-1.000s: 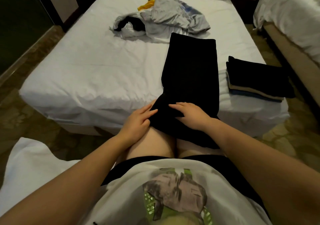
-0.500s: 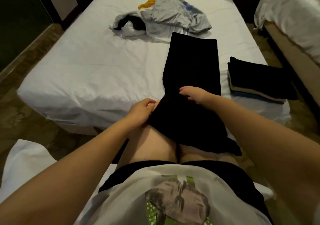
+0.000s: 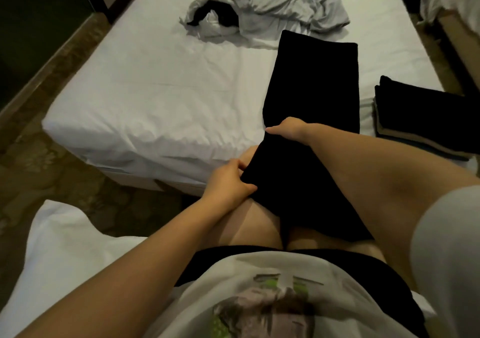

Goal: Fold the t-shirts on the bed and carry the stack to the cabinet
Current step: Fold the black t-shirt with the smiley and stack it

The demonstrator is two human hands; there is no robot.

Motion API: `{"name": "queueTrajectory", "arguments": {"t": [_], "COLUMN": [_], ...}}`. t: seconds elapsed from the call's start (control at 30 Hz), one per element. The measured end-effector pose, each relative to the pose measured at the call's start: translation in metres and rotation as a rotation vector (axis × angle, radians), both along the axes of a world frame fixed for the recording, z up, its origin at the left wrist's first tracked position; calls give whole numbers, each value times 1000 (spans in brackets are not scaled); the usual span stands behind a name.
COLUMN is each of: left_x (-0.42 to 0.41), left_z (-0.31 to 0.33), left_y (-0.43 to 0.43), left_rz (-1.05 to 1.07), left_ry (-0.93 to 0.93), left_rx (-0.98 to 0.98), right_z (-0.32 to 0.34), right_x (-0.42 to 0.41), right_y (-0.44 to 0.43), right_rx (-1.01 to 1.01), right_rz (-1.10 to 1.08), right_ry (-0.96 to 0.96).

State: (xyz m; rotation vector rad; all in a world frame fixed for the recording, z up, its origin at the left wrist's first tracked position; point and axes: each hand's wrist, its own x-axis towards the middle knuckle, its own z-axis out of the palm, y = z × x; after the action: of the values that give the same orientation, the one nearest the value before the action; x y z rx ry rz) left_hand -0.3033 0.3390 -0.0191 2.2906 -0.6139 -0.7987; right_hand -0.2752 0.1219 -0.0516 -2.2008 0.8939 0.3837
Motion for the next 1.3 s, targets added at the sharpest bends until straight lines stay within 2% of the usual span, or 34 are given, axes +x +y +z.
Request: {"name": "queueTrajectory", "arguments": {"t": [0.17,0.3,0.4,0.47,0.57,0.63,0.73,0.77,0.83,0.9,0.93,0.97,1.03,1.1,1.2,1.3], "left_x": [-7,-13,-14,-12,-14,-16,-17,-16,-15,-17,-18,-20,-22,-21,-22,-24], "left_z": [-4,-4,-2,-3,-4,-5,-3,-2,-1,-2,-3,-4,-7,-7,-6,-3], "left_y": [6,8,5,4,4,4,3,2,1,2,3,4,5,5,4,0], "left_rz": [35,-8,-53,-85,-73,-3,36,22,2,23,40,48,50,34,-39,-132], "left_ry": [-31,-86,-103,-114,-117,-93,-53,-56,-99,-144,-171,-202,-233,-243,-306,-329], "left_rx": [-93,-145,-119,-92,-100,-109,-83,-71,-29,-3,-7,-14,-34,-30,7,89], "right_z": [14,31,31,24,14,7,16,23,33,40,42,45,41,38,38,35], "right_x": [-4,1,5,5,-3,-12,-25,-27,-28,-31,-35,-39,-49,-55,-61,-72], "right_y": [-15,-16,-8,-3,6,9,11,12,14,15,20,25,30,27,18,16], "right_rx": [229,484,620,572,454,453,488,474,404,449,507,513,393,355,481,366], "right_rz": [-97,-199,-147,-157,-311,-348,-277,-245,-246,-315,-306,-247,-108,-127,-280,-186], "right_ry": [-22,-136,-146,-135,-201,-119,92,100,-67,-292,-308,-245,-48,-72,-239,-154]}}
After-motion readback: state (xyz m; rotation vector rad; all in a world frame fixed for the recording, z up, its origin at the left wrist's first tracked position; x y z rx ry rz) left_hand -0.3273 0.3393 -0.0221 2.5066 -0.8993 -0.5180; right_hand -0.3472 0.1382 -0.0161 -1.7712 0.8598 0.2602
